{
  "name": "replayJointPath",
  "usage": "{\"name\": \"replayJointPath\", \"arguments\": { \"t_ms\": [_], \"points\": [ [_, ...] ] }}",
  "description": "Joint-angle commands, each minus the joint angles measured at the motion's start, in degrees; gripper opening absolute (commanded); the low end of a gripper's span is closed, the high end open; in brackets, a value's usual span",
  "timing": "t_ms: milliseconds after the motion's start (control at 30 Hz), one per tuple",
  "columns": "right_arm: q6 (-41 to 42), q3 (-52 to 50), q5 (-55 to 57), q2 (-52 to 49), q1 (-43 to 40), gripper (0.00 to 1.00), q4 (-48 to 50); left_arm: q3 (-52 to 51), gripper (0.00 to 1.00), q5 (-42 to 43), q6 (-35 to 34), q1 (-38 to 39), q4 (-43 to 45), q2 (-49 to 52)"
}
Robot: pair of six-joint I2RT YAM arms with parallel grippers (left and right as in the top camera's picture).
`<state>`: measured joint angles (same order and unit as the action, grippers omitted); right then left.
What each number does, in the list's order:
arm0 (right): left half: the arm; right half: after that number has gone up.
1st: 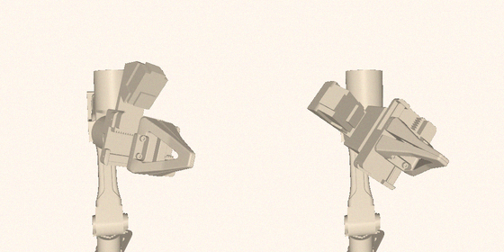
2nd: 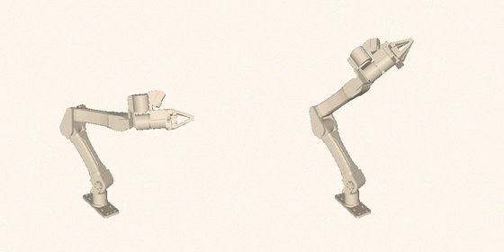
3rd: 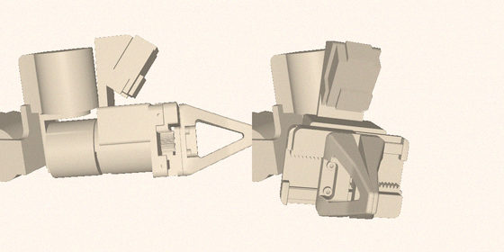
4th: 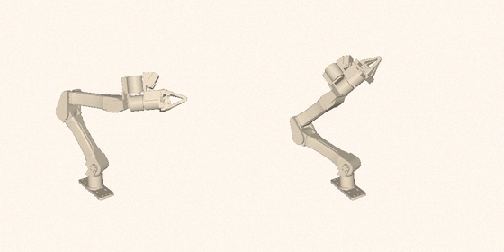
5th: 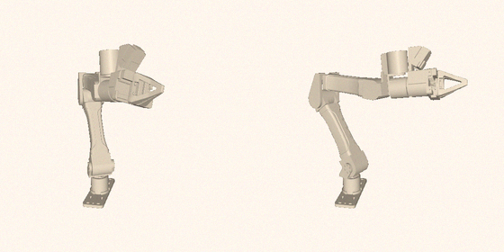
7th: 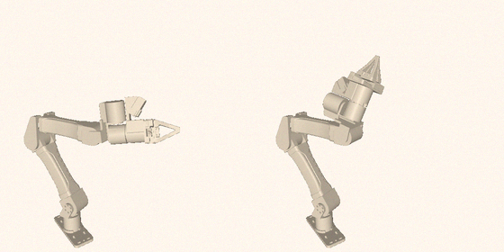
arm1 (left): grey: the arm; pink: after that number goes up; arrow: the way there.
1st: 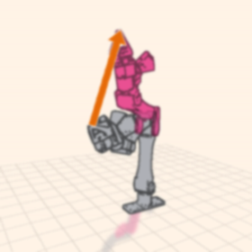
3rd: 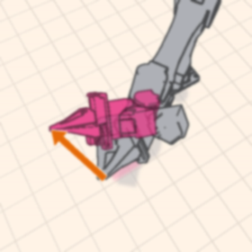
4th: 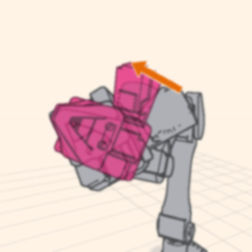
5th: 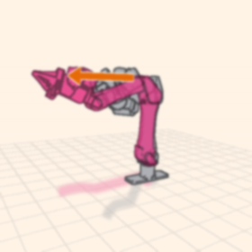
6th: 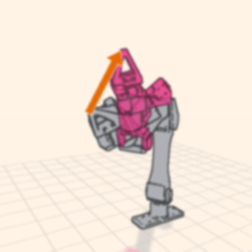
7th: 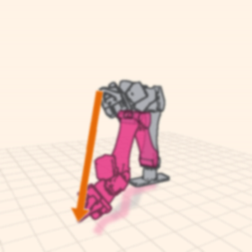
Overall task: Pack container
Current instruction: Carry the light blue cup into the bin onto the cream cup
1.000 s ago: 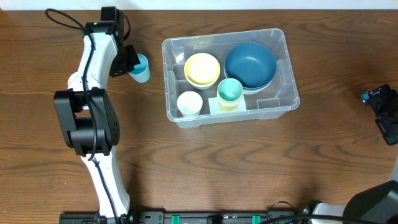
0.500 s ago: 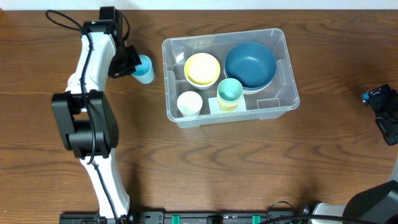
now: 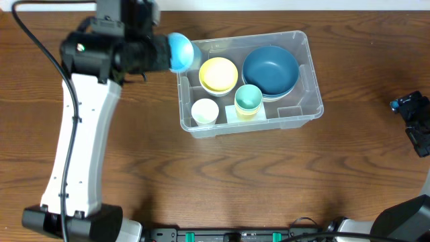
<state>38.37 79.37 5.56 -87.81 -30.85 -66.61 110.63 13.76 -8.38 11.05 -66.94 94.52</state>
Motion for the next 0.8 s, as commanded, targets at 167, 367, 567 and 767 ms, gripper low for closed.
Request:
{"name": "replayJointPath", "arguments": {
  "t_ms": [167, 367, 567, 767],
  "points": [
    [0.59, 0.0, 0.17, 0.15, -0.26, 0.99, -0.02, -0.74, 0.06, -3.74, 5.81, 6.6, -7.89, 2.84],
    [0.57, 0.0, 0.17, 0.15, -0.26, 0.99, -0.02, -0.92, 0.06, -4.37, 6.12, 6.82, -8.96, 7.43],
    [0.59, 0.0, 0.2, 0.15, -0.26, 0.99, -0.04, -0.96, 0.06, -4.37, 6.49, 6.82, -10.91, 12.24],
    [0.57, 0.0, 0.2, 0.15, -0.26, 0.99, -0.02, -1.01, 0.06, -4.37, 6.49, 6.82, -12.31, 15.8]
  ]
}}
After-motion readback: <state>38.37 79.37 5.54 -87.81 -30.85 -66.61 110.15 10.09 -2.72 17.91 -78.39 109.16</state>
